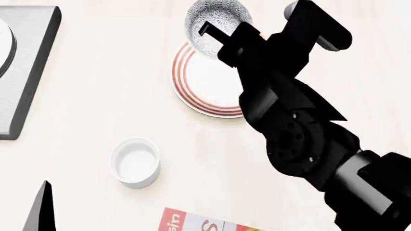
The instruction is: Pick the akita bowl on the cookies box and place it on the plate.
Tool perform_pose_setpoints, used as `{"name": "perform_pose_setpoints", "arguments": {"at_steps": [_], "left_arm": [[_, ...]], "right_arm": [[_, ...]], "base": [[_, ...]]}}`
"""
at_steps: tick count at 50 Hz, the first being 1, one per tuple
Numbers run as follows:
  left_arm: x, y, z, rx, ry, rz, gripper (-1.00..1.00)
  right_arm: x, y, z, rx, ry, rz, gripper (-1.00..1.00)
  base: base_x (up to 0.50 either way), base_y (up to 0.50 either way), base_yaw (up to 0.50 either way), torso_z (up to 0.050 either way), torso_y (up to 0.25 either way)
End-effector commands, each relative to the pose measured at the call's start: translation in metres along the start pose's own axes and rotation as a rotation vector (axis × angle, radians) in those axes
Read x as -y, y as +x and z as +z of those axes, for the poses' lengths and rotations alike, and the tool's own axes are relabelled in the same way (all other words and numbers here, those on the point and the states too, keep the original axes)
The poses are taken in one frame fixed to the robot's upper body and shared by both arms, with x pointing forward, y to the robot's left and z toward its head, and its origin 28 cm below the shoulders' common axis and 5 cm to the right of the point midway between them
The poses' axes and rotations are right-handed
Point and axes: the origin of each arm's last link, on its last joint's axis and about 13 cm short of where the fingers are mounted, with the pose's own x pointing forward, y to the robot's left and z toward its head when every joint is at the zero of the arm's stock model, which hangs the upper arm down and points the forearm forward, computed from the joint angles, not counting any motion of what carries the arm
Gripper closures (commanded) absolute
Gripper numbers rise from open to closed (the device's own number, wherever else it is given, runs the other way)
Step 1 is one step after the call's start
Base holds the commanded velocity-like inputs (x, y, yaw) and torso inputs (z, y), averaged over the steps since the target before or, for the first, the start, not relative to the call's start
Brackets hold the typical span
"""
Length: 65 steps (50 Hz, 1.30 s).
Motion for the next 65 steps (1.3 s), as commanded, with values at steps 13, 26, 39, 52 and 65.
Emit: {"name": "perform_pose_setpoints", "arguments": {"at_steps": [13, 26, 39, 52, 65], "left_arm": [[-0.001, 0.000, 0.002, -0.001, -0.020, 0.004, -1.00], [-0.003, 0.000, 0.006, 0.005, -0.027, 0.009, -1.00], [-0.002, 0.000, 0.005, 0.003, -0.025, 0.003, -1.00], [-0.002, -0.001, 0.006, 0.004, -0.027, 0.002, -1.00], [-0.003, 0.000, 0.006, 0.002, -0.030, 0.003, -1.00]], "right_arm": [[-0.038, 0.029, 0.015, -0.007, 0.020, -0.105, 1.00], [-0.039, 0.029, 0.009, -0.037, 0.090, -0.188, 1.00], [-0.042, 0.029, 0.012, -0.016, 0.146, -0.241, 1.00], [-0.041, 0.030, 0.014, -0.026, 0.272, -0.268, 1.00], [-0.036, 0.032, 0.008, -0.011, 0.278, -0.312, 1.00]], "base": [[0.00, 0.00, 0.00, 0.000, 0.000], [0.00, 0.00, 0.00, 0.000, 0.001], [0.00, 0.00, 0.00, 0.000, 0.000], [0.00, 0.00, 0.00, 0.000, 0.001], [0.00, 0.00, 0.00, 0.001, 0.000]]}}
